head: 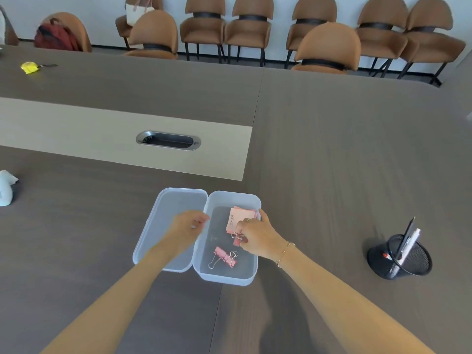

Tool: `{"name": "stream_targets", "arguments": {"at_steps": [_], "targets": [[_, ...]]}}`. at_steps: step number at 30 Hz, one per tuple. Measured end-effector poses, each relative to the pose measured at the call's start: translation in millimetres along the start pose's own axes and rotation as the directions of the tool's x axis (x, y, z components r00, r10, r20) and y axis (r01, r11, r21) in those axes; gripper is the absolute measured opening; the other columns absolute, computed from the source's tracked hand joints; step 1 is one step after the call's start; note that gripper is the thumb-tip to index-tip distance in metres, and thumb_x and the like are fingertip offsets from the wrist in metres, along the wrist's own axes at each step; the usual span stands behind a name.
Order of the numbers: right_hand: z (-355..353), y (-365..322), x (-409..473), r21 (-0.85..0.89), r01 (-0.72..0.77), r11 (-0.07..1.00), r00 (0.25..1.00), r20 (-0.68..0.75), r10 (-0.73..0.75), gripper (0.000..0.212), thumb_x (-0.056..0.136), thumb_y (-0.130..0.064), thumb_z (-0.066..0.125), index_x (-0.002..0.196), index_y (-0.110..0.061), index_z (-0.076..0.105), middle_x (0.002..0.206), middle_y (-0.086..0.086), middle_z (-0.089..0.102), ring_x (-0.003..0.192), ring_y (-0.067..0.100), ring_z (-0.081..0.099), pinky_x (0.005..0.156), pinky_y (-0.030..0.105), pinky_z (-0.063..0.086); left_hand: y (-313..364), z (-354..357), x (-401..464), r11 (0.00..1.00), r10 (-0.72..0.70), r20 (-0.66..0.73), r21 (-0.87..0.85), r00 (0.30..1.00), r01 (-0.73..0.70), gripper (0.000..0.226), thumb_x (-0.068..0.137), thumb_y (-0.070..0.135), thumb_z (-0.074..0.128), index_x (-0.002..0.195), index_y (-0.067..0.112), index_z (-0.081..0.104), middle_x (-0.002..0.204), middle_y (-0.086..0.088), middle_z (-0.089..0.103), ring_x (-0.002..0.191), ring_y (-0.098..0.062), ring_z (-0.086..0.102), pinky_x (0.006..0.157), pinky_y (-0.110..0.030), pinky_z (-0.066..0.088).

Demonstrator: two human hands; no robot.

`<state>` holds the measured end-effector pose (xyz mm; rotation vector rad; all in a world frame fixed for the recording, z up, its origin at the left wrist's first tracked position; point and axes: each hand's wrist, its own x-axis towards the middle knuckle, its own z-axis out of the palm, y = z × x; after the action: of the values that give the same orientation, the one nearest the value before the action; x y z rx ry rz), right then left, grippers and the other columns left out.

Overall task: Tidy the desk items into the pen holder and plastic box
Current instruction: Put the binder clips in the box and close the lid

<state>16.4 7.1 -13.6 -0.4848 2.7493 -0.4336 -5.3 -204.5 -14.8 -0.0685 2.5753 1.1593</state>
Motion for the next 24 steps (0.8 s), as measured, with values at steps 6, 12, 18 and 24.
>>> {"name": "stream_targets", "arguments": {"at_steps": [6, 12, 18, 24], "targets": [[7, 7, 2, -0.101, -0.013, 0.995, 1.0, -0.003, 0.013, 0.037, 0.089, -0.027, 0.059, 0.122, -0.012, 0.059, 0.125, 0.01, 0.065, 0.123, 0.027, 0.052, 0.119, 0.04, 0.012, -39, -36, -1, 0.981, -0.126, -0.297, 0.101, 0.947, 0.163, 0.046, 0.09, 0.009, 0.052, 0.136, 0.016, 0.048, 0.143, -0.012, 0.038, 0.129, -0.033, 0.039, 0.089, -0.038, 0.047], [7, 14, -6, -0.031, -0.03, 0.999, 1.0, -0.009, 0.029, 0.036, 0.087, -0.019, 0.061, 0.121, -0.009, 0.06, 0.128, 0.01, 0.059, 0.123, 0.028, 0.047, 0.106, 0.035, 0.036, -66, -46, -1, 0.896, -0.421, -0.159, 0.077, 0.893, 0.437, 0.067, 0.086, 0.034, 0.059, 0.145, 0.019, 0.029, 0.135, -0.019, 0.048, 0.119, -0.039, 0.048, 0.096, -0.048, 0.046], [9, 11, -28, 0.414, -0.182, 0.892, 0.961, -0.119, 0.251, 0.052, 0.091, -0.013, 0.057, 0.139, -0.015, 0.039, 0.152, 0.003, 0.031, 0.138, 0.021, 0.032, 0.108, 0.027, 0.036, -55, -74, -6, 0.921, -0.381, -0.225, -0.008, 0.897, 0.389, 0.052, 0.09, 0.029, 0.055, 0.138, 0.013, 0.041, 0.121, -0.012, 0.061, 0.106, -0.035, 0.058, 0.086, -0.037, 0.044], [10, 7, -40, 0.737, -0.455, 0.5, 0.816, 0.12, 0.565, 0.056, 0.095, -0.024, 0.052, 0.143, -0.003, 0.031, 0.139, 0.015, 0.05, 0.124, 0.03, 0.052, 0.096, 0.034, 0.046, -16, -110, -5, 0.964, -0.266, -0.057, -0.027, 0.962, 0.265, 0.023, 0.09, 0.02, 0.052, 0.094, 0.012, 0.072, 0.091, -0.008, 0.072, 0.064, -0.027, 0.062, 0.076, -0.036, 0.055]]}}
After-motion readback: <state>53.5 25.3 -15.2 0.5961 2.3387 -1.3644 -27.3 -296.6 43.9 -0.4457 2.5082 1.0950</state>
